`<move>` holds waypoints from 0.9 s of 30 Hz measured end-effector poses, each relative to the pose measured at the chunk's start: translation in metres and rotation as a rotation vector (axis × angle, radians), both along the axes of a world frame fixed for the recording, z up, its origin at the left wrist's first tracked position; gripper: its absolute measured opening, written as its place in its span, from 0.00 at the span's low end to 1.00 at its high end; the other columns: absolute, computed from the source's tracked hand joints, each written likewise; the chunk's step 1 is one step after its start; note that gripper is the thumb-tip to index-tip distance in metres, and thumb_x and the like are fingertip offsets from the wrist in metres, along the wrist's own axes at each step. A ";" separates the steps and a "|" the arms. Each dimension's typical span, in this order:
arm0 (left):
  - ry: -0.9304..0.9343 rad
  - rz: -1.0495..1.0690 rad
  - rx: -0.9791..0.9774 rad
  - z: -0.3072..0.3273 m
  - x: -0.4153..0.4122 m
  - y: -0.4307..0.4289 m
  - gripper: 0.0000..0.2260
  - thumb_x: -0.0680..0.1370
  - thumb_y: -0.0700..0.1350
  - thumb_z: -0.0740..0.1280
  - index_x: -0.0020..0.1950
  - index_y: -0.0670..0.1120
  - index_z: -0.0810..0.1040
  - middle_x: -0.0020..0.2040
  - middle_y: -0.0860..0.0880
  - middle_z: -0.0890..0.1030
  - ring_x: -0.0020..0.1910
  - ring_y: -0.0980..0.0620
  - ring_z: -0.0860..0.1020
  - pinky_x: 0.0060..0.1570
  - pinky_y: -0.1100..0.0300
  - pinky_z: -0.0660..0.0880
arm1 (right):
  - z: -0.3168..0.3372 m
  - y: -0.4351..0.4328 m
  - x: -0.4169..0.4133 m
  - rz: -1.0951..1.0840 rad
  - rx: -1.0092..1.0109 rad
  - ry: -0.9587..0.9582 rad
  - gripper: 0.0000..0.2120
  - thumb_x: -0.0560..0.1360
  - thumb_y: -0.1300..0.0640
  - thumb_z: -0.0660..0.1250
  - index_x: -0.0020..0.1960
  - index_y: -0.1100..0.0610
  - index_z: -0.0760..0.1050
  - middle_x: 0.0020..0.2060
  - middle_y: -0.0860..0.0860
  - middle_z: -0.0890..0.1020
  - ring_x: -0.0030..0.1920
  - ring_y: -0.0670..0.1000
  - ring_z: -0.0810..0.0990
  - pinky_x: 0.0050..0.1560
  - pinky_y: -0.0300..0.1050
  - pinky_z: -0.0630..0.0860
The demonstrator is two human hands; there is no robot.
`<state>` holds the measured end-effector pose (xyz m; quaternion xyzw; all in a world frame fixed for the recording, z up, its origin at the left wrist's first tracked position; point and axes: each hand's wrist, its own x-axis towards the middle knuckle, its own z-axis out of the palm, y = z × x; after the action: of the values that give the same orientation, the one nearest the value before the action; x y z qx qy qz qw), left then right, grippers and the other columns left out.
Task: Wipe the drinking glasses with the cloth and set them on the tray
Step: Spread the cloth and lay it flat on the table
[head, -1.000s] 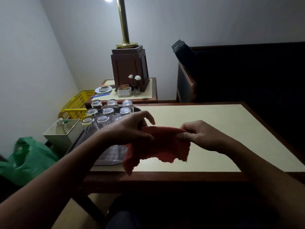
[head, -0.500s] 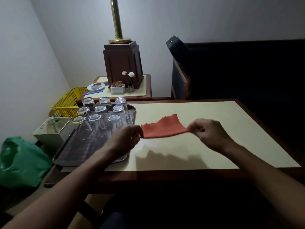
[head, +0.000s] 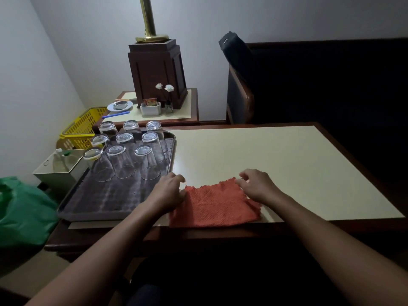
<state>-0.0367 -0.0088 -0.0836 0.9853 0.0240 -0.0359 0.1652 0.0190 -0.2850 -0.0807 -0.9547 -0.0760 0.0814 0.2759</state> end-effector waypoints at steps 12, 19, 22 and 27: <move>0.114 -0.052 0.105 -0.001 0.025 0.012 0.18 0.76 0.53 0.73 0.63 0.51 0.76 0.59 0.50 0.80 0.63 0.45 0.75 0.59 0.48 0.68 | 0.028 0.012 0.042 0.027 0.188 -0.019 0.07 0.76 0.52 0.79 0.44 0.48 0.81 0.45 0.47 0.85 0.51 0.52 0.83 0.49 0.45 0.77; -0.148 -0.134 -0.356 0.052 0.032 -0.012 0.29 0.72 0.55 0.80 0.70 0.53 0.76 0.62 0.51 0.79 0.61 0.52 0.78 0.57 0.59 0.76 | 0.107 0.011 0.032 0.203 0.413 -0.077 0.02 0.78 0.52 0.78 0.47 0.50 0.87 0.43 0.48 0.89 0.50 0.50 0.88 0.60 0.57 0.84; -0.217 -0.258 -0.543 0.090 0.030 -0.038 0.16 0.74 0.54 0.78 0.60 0.54 0.82 0.53 0.57 0.85 0.54 0.61 0.81 0.50 0.71 0.74 | 0.136 0.012 0.019 0.249 0.404 -0.164 0.03 0.79 0.54 0.76 0.47 0.51 0.87 0.44 0.46 0.89 0.50 0.47 0.88 0.60 0.55 0.85; -0.061 -0.394 -0.470 0.118 0.017 -0.052 0.08 0.77 0.50 0.75 0.51 0.46 0.83 0.46 0.46 0.86 0.46 0.46 0.84 0.51 0.45 0.81 | 0.173 0.004 0.001 0.266 0.430 -0.294 0.05 0.84 0.57 0.68 0.50 0.53 0.81 0.44 0.51 0.86 0.46 0.50 0.88 0.48 0.50 0.87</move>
<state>-0.0193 -0.0608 0.0344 0.9064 -0.1814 -0.0422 0.3792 0.0196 -0.2814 0.0920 -0.8575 -0.2554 -0.0403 0.4449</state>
